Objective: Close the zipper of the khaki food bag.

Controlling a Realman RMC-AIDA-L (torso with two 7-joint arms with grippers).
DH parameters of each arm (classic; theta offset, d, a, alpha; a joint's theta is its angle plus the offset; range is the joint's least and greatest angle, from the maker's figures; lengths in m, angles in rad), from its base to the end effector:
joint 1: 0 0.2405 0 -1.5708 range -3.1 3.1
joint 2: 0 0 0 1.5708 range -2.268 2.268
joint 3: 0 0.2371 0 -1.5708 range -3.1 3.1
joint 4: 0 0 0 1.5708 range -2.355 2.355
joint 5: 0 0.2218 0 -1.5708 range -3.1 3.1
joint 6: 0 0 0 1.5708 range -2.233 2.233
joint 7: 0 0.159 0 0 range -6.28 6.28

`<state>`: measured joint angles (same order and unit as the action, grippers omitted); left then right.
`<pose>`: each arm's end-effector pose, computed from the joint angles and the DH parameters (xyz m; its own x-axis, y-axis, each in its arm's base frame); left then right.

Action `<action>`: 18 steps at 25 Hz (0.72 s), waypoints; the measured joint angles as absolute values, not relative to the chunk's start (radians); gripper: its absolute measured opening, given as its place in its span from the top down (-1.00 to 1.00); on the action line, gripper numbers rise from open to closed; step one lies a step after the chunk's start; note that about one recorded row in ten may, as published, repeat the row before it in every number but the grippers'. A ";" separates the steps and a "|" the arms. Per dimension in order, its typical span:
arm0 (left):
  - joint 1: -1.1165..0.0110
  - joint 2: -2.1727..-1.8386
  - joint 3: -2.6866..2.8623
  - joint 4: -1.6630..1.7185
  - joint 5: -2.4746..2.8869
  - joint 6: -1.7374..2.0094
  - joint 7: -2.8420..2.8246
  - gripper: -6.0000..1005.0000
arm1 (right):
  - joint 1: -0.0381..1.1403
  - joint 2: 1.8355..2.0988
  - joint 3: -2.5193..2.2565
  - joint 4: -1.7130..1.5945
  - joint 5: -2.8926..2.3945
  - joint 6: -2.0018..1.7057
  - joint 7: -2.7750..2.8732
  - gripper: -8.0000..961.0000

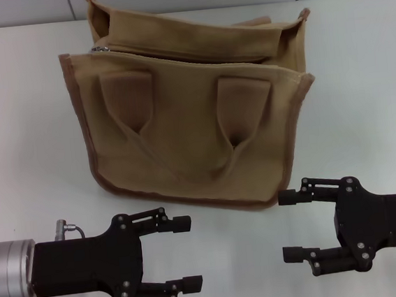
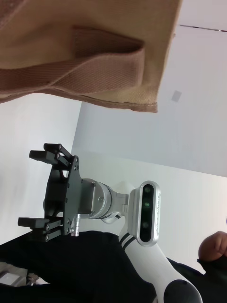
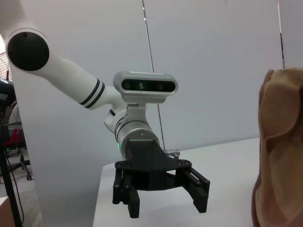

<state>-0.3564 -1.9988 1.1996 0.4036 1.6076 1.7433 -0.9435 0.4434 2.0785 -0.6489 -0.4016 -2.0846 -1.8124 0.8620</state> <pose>-0.2670 0.2307 -0.0423 0.7867 0.1971 0.5850 0.1962 -0.9784 0.0659 0.2626 0.2446 -0.0410 0.7919 -0.1224 -0.5983 -0.1638 -0.9864 -0.0151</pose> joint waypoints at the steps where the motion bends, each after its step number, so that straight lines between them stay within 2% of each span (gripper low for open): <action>1: -0.356 -1.999 1.199 0.403 1.608 1.744 -0.943 -0.65 | 0.443 2.079 -0.649 -0.402 -2.085 -1.813 0.862 -0.62; 12: -0.356 -2.000 1.196 0.404 1.608 1.755 -0.943 -0.62 | 0.442 2.079 -0.645 -0.398 -2.085 -1.813 0.862 -0.62; 18: -0.366 -2.017 1.160 0.412 1.597 1.843 -0.936 -0.60 | 0.441 2.078 -0.641 -0.397 -2.085 -1.813 0.862 -0.62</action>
